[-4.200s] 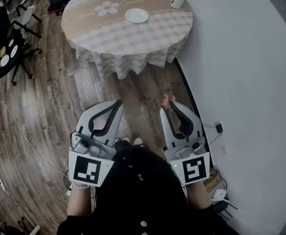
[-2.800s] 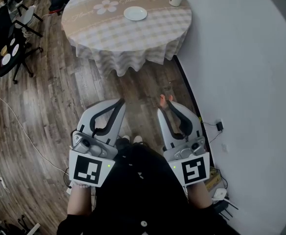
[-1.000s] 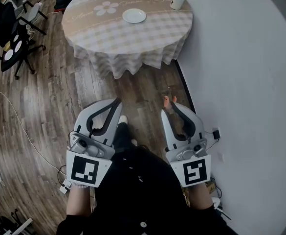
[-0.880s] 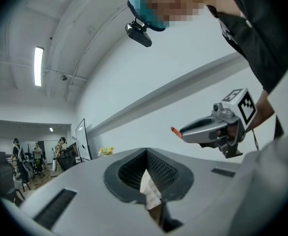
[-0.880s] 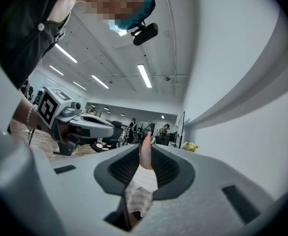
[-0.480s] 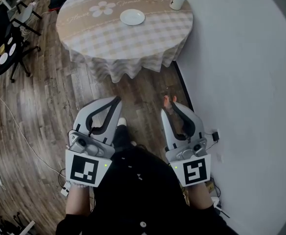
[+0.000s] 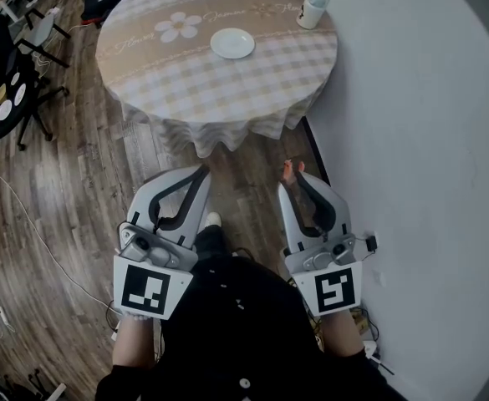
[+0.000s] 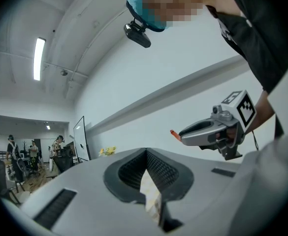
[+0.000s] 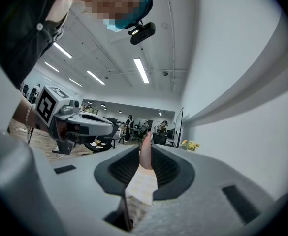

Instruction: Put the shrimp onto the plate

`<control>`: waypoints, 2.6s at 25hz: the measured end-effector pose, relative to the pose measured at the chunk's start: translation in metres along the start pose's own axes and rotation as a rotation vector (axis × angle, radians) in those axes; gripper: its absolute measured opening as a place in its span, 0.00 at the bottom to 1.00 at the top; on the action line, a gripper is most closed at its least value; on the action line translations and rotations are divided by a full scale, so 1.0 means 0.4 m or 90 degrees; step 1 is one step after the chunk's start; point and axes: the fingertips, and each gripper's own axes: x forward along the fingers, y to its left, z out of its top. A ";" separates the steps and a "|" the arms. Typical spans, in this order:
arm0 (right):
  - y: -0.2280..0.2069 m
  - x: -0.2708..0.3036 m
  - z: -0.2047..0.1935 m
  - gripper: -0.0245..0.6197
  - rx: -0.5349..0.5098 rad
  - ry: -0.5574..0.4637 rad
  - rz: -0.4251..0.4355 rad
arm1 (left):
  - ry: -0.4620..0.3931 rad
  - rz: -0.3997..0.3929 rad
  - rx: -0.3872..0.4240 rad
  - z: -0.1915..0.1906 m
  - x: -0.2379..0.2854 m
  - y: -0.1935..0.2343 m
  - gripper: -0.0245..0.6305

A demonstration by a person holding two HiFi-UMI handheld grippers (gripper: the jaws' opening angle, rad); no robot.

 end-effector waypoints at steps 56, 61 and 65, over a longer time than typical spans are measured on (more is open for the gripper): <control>-0.134 0.282 0.001 0.12 -0.036 0.004 -0.066 | -0.047 -0.044 -0.026 -0.096 0.232 0.246 0.04; -0.176 0.318 -0.018 0.12 -0.030 0.001 -0.052 | -0.039 -0.041 -0.035 -0.107 0.284 0.246 0.04; -0.210 0.355 -0.039 0.12 -0.027 0.002 -0.035 | -0.030 -0.036 -0.027 -0.118 0.329 0.261 0.04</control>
